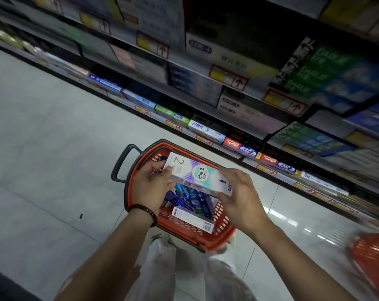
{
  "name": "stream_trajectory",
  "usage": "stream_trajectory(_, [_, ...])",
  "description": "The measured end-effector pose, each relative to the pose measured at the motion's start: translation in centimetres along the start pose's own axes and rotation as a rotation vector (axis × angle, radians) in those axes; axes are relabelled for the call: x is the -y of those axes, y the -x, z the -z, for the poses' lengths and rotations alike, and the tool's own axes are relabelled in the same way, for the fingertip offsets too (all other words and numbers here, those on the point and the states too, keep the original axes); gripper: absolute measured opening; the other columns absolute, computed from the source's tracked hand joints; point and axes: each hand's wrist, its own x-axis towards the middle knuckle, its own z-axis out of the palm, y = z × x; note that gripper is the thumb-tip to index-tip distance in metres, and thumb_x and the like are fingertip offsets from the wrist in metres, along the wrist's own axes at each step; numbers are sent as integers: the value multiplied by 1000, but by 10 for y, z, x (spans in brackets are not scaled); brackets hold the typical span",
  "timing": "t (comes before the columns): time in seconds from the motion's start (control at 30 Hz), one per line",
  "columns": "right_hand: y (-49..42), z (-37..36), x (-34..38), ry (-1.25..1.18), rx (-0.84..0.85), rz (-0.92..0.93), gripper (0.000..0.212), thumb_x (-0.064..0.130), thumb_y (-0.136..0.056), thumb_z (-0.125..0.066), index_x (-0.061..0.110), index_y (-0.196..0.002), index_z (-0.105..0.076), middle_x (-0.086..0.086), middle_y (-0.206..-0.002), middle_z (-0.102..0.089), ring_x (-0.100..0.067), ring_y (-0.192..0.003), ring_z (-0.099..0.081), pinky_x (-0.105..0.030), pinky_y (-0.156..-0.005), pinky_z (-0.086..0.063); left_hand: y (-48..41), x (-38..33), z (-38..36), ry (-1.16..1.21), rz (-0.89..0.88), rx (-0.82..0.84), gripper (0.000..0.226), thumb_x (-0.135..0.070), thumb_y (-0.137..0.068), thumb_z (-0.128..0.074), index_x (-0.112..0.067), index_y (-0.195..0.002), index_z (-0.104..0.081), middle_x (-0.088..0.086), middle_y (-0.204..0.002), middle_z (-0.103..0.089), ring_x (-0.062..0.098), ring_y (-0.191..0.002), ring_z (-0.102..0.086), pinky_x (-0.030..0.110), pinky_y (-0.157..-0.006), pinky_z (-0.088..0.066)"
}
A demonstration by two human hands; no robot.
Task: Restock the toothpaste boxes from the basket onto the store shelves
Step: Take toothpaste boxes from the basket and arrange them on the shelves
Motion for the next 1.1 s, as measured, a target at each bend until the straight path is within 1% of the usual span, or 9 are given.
stream_trajectory(0.1, [13,30,19,-24,-15,61,66,29,-99,-74,27,-157,-45,14,-151,-45,3,-136,-30,2,-106,-20,23,-33,5,39,-21,-9,8,-10,-97,-74,-16,-102,-70,7,-104,-80,23,-93,-79,35,-78,-65])
stream_trajectory(0.3, [39,90,60,-41,-118,137,66,33,-98,-75,24,-156,-46,16,-149,-45,9,-132,-28,2,-106,-15,69,-100,8,69,-98,7,6,-8,-97,-73,-13,-96,-70,11,-99,-80,28,-87,-79,38,-76,-62])
stream_trajectory(0.47, [64,143,98,-108,-219,156,67,45,-95,-74,28,-154,-47,19,-144,-44,4,-134,-35,-24,-112,-34,110,-152,15,118,-136,51,8,-10,-97,-73,-12,-95,-66,13,-102,-80,37,-93,-78,43,-84,-60])
stream_trajectory(0.6, [87,182,129,-184,-291,163,72,45,-92,-78,30,-155,-46,26,-141,-39,16,-127,-37,-29,-108,-46,151,-189,21,153,-184,70,8,-12,-100,-70,-10,-104,-65,11,-102,-81,34,-97,-78,45,-91,-61])
stream_trajectory(0.7, [104,207,149,-194,-333,155,76,47,-90,-79,34,-155,-42,28,-141,-39,15,-124,-36,-17,-103,-41,180,-215,24,158,-230,78,7,-13,-101,-69,-12,-107,-65,8,-102,-81,31,-96,-79,44,-89,-61])
stream_trajectory(0.83, [126,239,169,-284,-360,153,78,41,-88,-83,39,-154,-41,24,-146,-45,5,-127,-41,6,-81,-37,211,-247,25,181,-293,86,8,-13,-101,-68,-14,-110,-66,8,-107,-80,32,-97,-78,43,-87,-61])
stream_trajectory(0.9, [135,252,174,-307,-394,172,80,48,-85,-83,45,-152,-40,22,-150,-48,-2,-134,-45,-3,-93,-44,224,-258,24,199,-328,89,9,-12,-102,-67,-13,-111,-67,8,-109,-79,33,-98,-78,42,-85,-61])
stream_trajectory(1.0, [146,273,181,-402,-452,144,81,55,-81,-85,50,-149,-41,22,-145,-56,-6,-133,-54,-38,-105,-55,243,-275,18,237,-344,97,11,-12,-101,-68,-13,-112,-68,12,-107,-79,36,-99,-77,44,-87,-61])
stream_trajectory(1.1, [159,297,192,-550,-491,157,78,44,-80,-90,43,-146,-48,23,-129,-67,0,-118,-64,-32,-95,-60,264,-290,8,279,-355,126,12,-10,-101,-67,-13,-112,-66,17,-110,-78,38,-98,-77,49,-91,-60])
